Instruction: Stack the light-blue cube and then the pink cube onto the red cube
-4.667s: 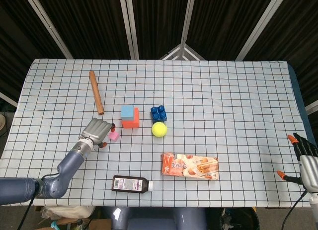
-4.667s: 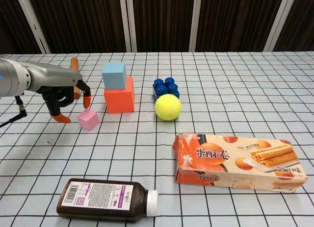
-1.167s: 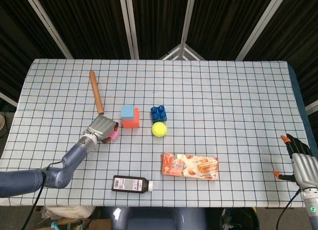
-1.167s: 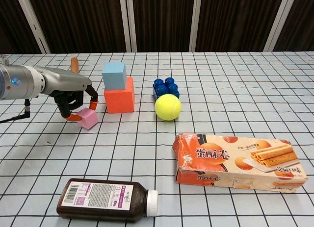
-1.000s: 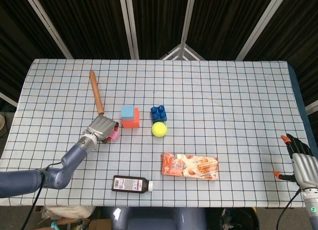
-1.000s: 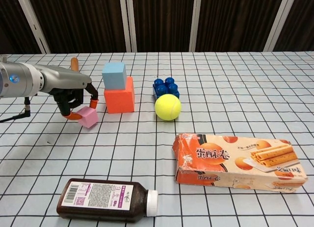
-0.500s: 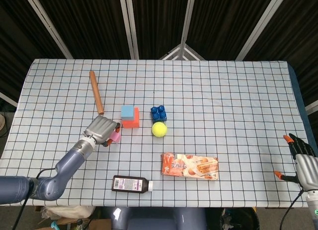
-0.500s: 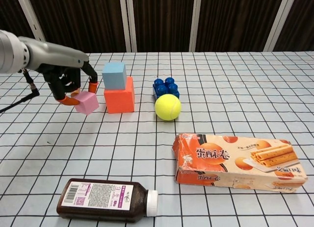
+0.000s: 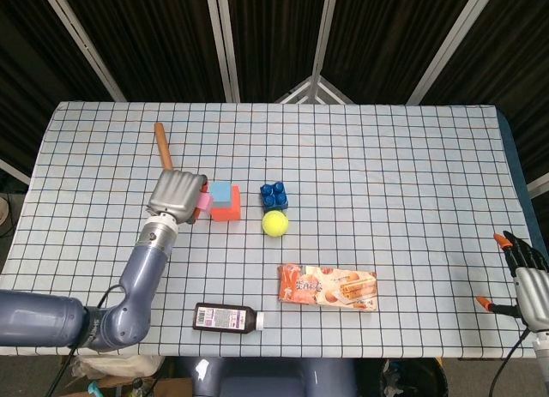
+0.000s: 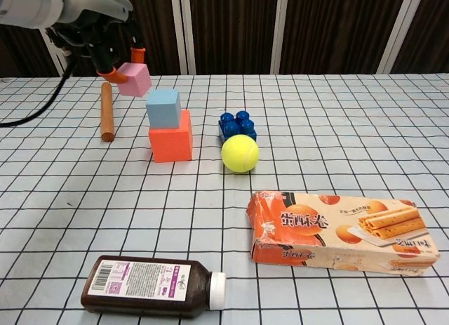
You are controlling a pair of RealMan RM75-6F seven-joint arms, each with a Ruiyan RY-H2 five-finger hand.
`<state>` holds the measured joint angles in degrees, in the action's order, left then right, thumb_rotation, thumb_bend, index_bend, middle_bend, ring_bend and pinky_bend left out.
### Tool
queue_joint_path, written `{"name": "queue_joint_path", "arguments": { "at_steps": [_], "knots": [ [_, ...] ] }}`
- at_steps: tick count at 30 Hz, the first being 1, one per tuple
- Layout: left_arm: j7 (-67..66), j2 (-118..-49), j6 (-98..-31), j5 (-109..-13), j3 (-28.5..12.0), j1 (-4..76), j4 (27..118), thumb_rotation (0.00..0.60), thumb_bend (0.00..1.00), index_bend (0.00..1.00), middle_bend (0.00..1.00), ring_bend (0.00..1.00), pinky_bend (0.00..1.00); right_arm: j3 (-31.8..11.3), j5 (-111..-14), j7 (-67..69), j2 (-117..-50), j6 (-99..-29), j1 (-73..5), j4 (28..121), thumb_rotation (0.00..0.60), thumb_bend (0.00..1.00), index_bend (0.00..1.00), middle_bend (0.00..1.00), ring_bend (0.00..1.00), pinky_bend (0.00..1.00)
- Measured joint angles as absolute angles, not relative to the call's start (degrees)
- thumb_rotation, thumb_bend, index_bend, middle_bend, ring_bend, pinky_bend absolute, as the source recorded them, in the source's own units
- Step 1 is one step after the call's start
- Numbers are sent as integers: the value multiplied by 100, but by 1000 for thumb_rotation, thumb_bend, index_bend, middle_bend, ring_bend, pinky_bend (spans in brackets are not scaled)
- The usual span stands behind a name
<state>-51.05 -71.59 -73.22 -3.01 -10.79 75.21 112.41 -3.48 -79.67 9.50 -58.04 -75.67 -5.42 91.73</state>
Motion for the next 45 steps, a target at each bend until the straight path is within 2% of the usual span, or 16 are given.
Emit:
{"name": "queue_joint_path", "arguments": {
  "at_steps": [16, 28, 38, 45],
  "knots": [
    [-5683, -7958, -7382, 118, -1420, 7686, 9987, 600, 431, 471, 802, 778, 945, -368, -7923, 983, -5808, -7547, -543, 9135, 600, 128, 1, 7, 29, 103],
    [-5851, -8210, -7545, 214, -1683, 7581, 9778, 600, 428, 492, 804, 786, 950, -373, -7892, 917, -5820, -7521, -554, 9150, 600, 129, 1, 7, 29, 103],
    [-6059, -8398, -8270, 553, -2136, 7620, 9812, 600, 425, 494, 804, 788, 951, -361, -7934, 953, -5817, -7515, -560, 9137, 600, 128, 1, 7, 29, 103],
    [-6316, -8663, -8424, 800, -2389, 7647, 9523, 600, 425, 496, 804, 789, 951, -363, -7919, 985, -5811, -7520, -547, 9124, 600, 129, 1, 7, 29, 103]
  ]
}}
